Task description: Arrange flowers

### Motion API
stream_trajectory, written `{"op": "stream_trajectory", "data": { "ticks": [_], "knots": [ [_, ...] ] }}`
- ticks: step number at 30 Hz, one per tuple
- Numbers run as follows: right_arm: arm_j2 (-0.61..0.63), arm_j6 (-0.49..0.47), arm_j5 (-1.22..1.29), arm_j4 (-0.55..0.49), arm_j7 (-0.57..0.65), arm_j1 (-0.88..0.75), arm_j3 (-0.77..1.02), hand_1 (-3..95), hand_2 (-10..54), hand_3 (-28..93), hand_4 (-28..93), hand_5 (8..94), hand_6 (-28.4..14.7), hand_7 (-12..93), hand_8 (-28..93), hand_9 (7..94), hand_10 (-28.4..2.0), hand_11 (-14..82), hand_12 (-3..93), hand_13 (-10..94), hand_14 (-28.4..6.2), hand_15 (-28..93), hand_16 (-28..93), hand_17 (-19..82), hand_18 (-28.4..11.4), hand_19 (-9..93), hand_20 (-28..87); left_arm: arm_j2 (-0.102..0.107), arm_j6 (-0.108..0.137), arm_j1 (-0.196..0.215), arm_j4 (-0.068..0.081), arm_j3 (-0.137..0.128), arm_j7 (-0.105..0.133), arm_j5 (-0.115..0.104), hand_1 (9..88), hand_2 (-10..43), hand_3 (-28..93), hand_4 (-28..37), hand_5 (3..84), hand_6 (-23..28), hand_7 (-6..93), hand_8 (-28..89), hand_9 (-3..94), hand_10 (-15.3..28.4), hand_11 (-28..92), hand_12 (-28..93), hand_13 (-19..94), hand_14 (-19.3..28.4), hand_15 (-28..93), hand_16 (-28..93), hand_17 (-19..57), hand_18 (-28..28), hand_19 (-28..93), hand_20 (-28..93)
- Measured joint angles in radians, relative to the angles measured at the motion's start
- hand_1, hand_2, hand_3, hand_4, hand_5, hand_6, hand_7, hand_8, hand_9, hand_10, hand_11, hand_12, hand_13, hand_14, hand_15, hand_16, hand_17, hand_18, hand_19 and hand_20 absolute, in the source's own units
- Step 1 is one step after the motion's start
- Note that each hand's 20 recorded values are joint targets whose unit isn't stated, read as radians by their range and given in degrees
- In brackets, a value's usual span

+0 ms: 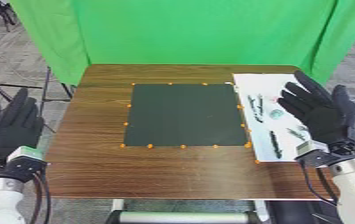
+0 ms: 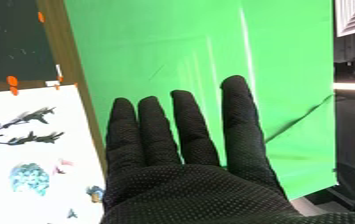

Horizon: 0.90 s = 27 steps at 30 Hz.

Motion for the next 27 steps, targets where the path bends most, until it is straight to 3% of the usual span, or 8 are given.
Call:
{"op": "stream_trajectory", "data": {
  "ticks": [6, 11, 15, 19, 23, 27],
  "knots": [
    [-0.003, -0.008, -0.003, 0.000, -0.004, 0.002, 0.006, 1.1, -0.2, 76, -28, 34.1, -3.9, 10, -12, 31.7, -14.3, 3.5, 6.8, 21, -9.6, 9, -1, 14, -9.9, 8, 10, 0.009, -0.007, -0.022, 0.010, 0.003, -0.007, 0.021, 21.1, 15.3, 56, -28.3, 16.8, 6.4, 2.8, -11, 9.3, 6.5, 4, 1, -2, 0.4, 5, -11, -11.0, -0.8, 6, 5],
    [-0.003, -0.008, -0.004, -0.002, -0.006, 0.007, 0.006, 1.6, -0.4, 77, -28, 34.1, -4.4, 10, -11, 31.7, -14.5, 3.6, 6.8, 21, -9.6, 9, -1, 14, -10.5, 9, 11, 0.009, -0.038, -0.024, 0.021, 0.003, -0.003, 0.022, 20.2, 14.8, 58, -28.3, 16.5, 4.8, 4.5, -11, 9.3, 6.3, 4, 0, -1, 1.2, 6, -11, -9.4, -0.1, 7, 5],
    [-0.003, -0.008, -0.010, -0.003, -0.003, 0.009, 0.007, 3.5, -1.2, 78, -28, 35.8, -7.3, 10, -11, 34.2, -16.0, 4.6, 7.2, 23, -10.5, 11, -1, 15, -11.2, 10, 11, 0.008, -0.044, -0.022, 0.021, 0.003, 0.003, 0.022, 19.1, 12.6, 64, -28.3, 21.4, 3.6, 7.4, -11, 17.1, 9.1, 9, 1, 6, 5.5, 14, -11, -6.7, 2.9, 10, 6],
    [-0.001, 0.000, -0.086, -0.009, 0.031, 0.013, 0.012, 8.9, -4.9, 80, -28, 43.6, -11.2, 11, -12, 44.0, -18.4, 8.8, 7.9, 32, -14.0, 19, -1, 19, -12.9, 20, 15, 0.004, -0.050, -0.009, 0.020, -0.002, 0.012, 0.018, 19.0, 11.7, 66, -28.3, 25.8, 4.8, 7.7, -10, 22.3, 10.9, 11, 3, 10, 7.3, 15, -11, -5.3, 4.5, 13, 6],
    [0.016, 0.111, -0.342, -0.051, 0.154, 0.005, 0.012, 11.9, -9.0, 78, -28, 48.6, -13.0, 11, -11, 50.8, -19.6, 12.1, 12.8, 40, -16.7, 27, 8, 21, -15.3, 30, 18, -0.001, -0.051, 0.013, 0.014, -0.010, 0.027, 0.010, 19.2, 11.4, 67, -28.3, 27.5, 5.0, 8.1, -10, 23.5, 11.2, 12, 3, 11, 7.6, 16, -10, -5.0, 4.8, 13, 6],
    [0.031, 0.145, -0.555, -0.097, 0.277, -0.021, 0.050, 15.2, -9.5, 73, -28, 52.6, -12.5, 13, -11, 55.3, -19.6, 20.6, 18.8, 45, -17.3, 44, 16, 21, -20.2, 53, 25, -0.007, -0.044, 0.043, 0.004, -0.023, 0.049, -0.008, 19.4, 11.2, 67, -28.3, 28.8, 5.3, 9.0, -9, 24.8, 11.7, 13, 4, 12, 8.0, 16, -10, -4.8, 5.1, 14, 6]
  ]
}}
